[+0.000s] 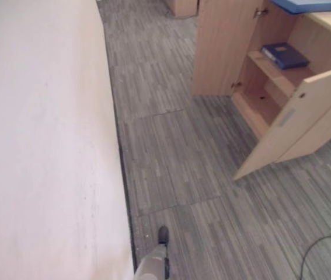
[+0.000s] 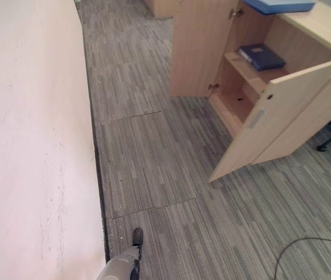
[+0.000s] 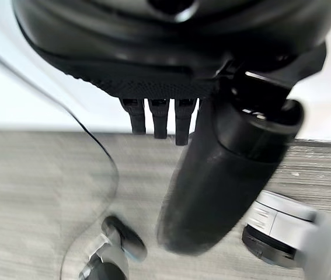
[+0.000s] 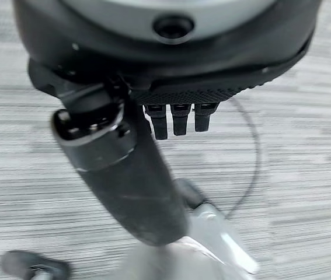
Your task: Put the empty folder in the office cabinet
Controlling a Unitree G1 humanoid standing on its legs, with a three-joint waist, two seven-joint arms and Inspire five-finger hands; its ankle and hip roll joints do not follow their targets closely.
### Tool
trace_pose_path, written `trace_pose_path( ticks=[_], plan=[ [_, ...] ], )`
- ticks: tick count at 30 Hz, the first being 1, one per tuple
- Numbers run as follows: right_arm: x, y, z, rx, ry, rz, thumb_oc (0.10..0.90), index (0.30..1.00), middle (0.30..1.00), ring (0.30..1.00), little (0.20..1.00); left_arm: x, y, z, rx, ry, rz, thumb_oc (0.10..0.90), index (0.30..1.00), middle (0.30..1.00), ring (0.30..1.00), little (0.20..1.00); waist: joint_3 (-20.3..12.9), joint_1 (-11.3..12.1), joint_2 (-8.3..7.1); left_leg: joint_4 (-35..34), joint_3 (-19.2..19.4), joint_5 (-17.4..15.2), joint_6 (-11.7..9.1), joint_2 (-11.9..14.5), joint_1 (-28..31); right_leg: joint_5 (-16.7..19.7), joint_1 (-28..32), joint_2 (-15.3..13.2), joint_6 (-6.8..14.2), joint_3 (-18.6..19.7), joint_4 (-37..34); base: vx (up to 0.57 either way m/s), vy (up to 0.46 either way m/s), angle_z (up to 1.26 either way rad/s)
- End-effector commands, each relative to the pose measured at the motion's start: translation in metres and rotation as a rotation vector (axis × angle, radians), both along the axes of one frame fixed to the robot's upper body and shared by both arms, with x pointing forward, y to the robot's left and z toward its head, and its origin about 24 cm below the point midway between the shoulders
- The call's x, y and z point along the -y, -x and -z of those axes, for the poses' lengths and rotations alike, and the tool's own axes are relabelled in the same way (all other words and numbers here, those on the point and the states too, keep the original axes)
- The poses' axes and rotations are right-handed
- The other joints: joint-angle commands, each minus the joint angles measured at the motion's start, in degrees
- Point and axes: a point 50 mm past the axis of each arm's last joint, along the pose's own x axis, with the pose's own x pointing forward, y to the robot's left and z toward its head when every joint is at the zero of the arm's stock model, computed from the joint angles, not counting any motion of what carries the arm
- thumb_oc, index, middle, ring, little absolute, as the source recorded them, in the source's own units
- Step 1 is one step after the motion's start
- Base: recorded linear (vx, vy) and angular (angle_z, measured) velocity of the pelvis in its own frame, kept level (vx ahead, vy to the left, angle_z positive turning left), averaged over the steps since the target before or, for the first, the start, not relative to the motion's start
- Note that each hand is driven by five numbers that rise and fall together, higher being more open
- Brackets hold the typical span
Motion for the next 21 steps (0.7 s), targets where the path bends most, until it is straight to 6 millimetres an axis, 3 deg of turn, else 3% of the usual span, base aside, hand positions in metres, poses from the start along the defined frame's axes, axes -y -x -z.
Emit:
trace_pose_path(
  ticks=[1,2,3,4,6,7,9,10,11,12,13,14,17,21],
  plan=[
    [0.033,0.002,-0.010,-0.028,0.074,-0.019,0.800,0.900,0.900,0.900,0.900,-0.030,-0.041,-0.006,0.117,-0.135,0.093,0.800,0.900,0.900,0.900,0.900,-4.6,0.9,2.11,0.2,-2.3,-5.1,-5.5,0.7,-0.7,7.3,-5.5,-4.8,4.0,-1.5,1.1,0.19,0.338,-0.49],
    [0.029,-0.006,-0.010,0.015,0.067,-0.032,0.800,0.900,0.900,0.900,0.900,-0.033,-0.039,-0.006,0.113,-0.141,0.093,0.800,0.900,0.900,0.900,0.900,-4.2,0.3,2.04,-0.3,-1.5,-7.6,-3.7,-2.2,2.9,15.3,-8.1,-10.2,3.7,-2.7,9.7,0.19,0.344,-0.47],
    [0.026,-0.009,-0.010,0.034,0.049,-0.027,0.800,0.900,0.900,0.900,0.900,-0.036,-0.037,-0.007,0.101,-0.143,0.098,0.800,0.900,0.900,0.900,0.900,-3.9,0.0,1.99,-0.4,-1.0,-8.7,-2.9,-3.1,4.1,18.4,-9.9,-12.2,3.4,-3.8,13.1,0.25,0.432,-0.33],
    [0.024,-0.010,-0.009,0.052,0.040,-0.015,0.800,0.900,0.900,0.900,0.900,-0.039,-0.037,-0.007,0.098,-0.155,0.100,0.800,0.900,0.900,0.900,0.900,-3.4,-0.5,1.86,-0.4,-0.6,-9.8,-2.4,-3.8,5.1,21.1,-11.5,-13.9,3.3,-5.4,16.0,0.20,0.251,0.02],
    [0.020,-0.015,-0.009,0.078,0.029,-0.011,0.800,0.900,0.900,0.900,0.900,-0.043,-0.040,-0.008,0.102,-0.166,0.106,0.800,0.900,0.900,0.900,0.900,-2.5,-1.4,1.81,-0.4,-0.5,-10.8,-2.1,-3.8,6.2,21.9,-13.8,-14.0,2.7,-6.3,18.0,0.15,0.108,0.07],
    [0.017,-0.016,-0.008,0.087,0.017,-0.007,0.800,0.900,0.900,0.900,0.900,-0.045,-0.043,-0.009,0.108,-0.173,0.106,0.800,0.900,0.900,0.900,0.900,-1.7,-2.2,2.32,-0.4,-0.8,-11.3,-2.0,-3.2,7.1,20.1,-16.3,-12.8,1.8,-6.6,19.0,0.22,0.012,0.07],
    [0.013,-0.013,-0.006,0.091,0.007,0.018,0.800,0.900,0.900,0.900,0.900,-0.049,-0.054,-0.011,0.141,-0.192,0.094,0.800,0.900,0.900,0.900,0.900,1.5,-5.4,3.72,-0.4,-2.7,-12.4,-1.8,-1.9,10.4,16.9,-25.1,-7.2,0.4,-5.8,18.8,0.28,-0.035,0.25],
    [0.014,-0.014,-0.007,0.104,0.009,0.034,0.800,0.900,0.900,0.900,0.900,-0.050,-0.055,-0.011,0.143,-0.197,0.089,0.800,0.900,0.900,0.900,0.900,2.5,-6.4,3.68,-0.4,-3.2,-12.9,-1.9,-2.0,11.5,16.7,-27.3,-5.3,0.3,-5.5,16.6,0.12,-0.055,0.40],
    [0.014,-0.015,-0.007,0.104,0.009,0.034,0.800,0.900,0.900,0.900,0.900,-0.050,-0.055,-0.011,0.143,-0.197,0.089,0.800,0.900,0.900,0.900,0.900,2.6,-6.3,3.75,-0.4,-3.2,-12.9,-2.0,-1.9,11.6,16.7,-27.1,-5.2,0.2,-5.5,16.6,0.25,-0.102,0.38],
    [0.014,-0.020,-0.008,0.130,0.005,0.051,0.800,0.900,0.900,0.900,0.900,-0.049,-0.057,-0.011,0.149,-0.200,0.081,0.800,0.900,0.900,0.900,0.900,4.2,-8.4,2.96,-0.4,-4.7,-14.9,-2.6,-2.5,14.5,17.1,-32.0,0.4,0.2,-5.4,9.7,0.30,-0.133,0.22],
    [0.013,-0.023,-0.008,0.138,0.004,0.051,0.800,0.900,0.900,0.900,0.900,-0.050,-0.057,-0.011,0.147,-0.200,0.086,0.800,0.900,0.900,0.900,0.900,4.5,-9.1,2.30,-0.4,-5.7,-16.0,-3.0,-2.9,15.8,17.8,-33.0,2.7,0.8,-5.3,5.4,0.31,-0.133,0.29],
    [0.013,-0.023,-0.008,0.138,0.004,0.051,0.800,0.900,0.900,0.900,0.900,-0.050,-0.057,-0.011,0.147,-0.200,0.086,0.800,0.900,0.900,0.900,0.900,4.6,-9.2,2.44,-0.4,-5.7,-16.1,-3.0,-2.7,15.9,17.9,-32.7,3.0,0.8,-5.5,5.0,0.22,-0.103,0.27],
    [0.011,-0.019,-0.007,0.128,0.002,0.039,0.800,0.900,0.900,0.900,0.900,-0.051,-0.052,-0.011,0.130,-0.202,0.100,0.800,0.900,0.900,0.900,0.900,4.1,-10.5,0.27,-0.4,-9.2,-19.6,-3.4,-3.9,18.6,19.1,-33.3,5.5,1.2,-5.4,-3.8,0.35,-0.183,0.88],
    [0.013,-0.007,-0.005,0.096,0.001,0.053,0.800,0.900,0.900,0.900,0.900,-0.046,-0.038,-0.009,0.095,-0.190,0.067,0.800,0.900,0.900,0.900,0.900,2.3,-10.3,0.33,-0.4,-10.1,-20.9,-3.7,-2.4,20.9,18.8,-30.9,5.6,-0.1,-6.7,-3.0,0.31,-0.142,0.72]
  ],
)
